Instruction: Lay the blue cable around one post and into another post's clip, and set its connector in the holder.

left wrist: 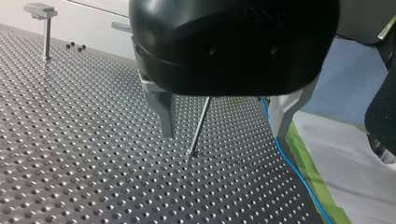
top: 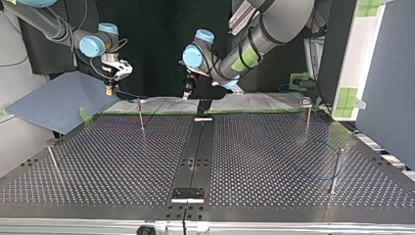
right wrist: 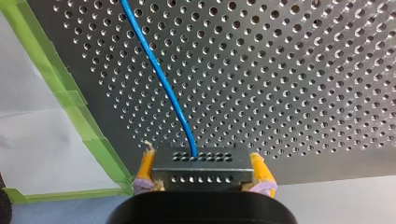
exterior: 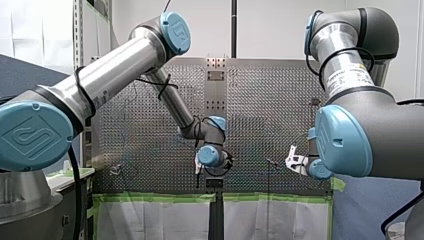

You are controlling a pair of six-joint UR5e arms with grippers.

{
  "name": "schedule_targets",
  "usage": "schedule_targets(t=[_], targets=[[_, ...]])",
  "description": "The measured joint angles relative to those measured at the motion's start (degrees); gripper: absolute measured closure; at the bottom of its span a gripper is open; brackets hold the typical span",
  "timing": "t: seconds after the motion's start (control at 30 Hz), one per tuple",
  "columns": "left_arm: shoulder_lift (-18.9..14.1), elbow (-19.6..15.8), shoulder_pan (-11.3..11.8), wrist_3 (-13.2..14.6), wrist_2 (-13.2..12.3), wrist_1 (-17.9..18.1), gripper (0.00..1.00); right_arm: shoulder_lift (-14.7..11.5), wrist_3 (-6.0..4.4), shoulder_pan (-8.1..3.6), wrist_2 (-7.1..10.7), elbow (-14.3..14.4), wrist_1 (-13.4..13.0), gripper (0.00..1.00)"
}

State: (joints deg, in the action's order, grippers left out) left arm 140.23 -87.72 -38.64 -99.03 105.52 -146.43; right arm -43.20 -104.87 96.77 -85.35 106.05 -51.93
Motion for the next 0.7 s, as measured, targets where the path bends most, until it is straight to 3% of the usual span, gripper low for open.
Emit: schedule_targets(t=[0.27, 0.7], targets=[[4.16, 2.89, 0.19, -0.65, 0.43, -0.06, 0.0, 0.0, 0.0, 0.04, 0.0, 0.0, -0.01, 0.53], [10.56, 3.28, 0.31, -0.74, 0.75, -1.11, 0.0, 0.0, 0.0, 0.06, 0.0, 0.0, -0.28, 0.53]])
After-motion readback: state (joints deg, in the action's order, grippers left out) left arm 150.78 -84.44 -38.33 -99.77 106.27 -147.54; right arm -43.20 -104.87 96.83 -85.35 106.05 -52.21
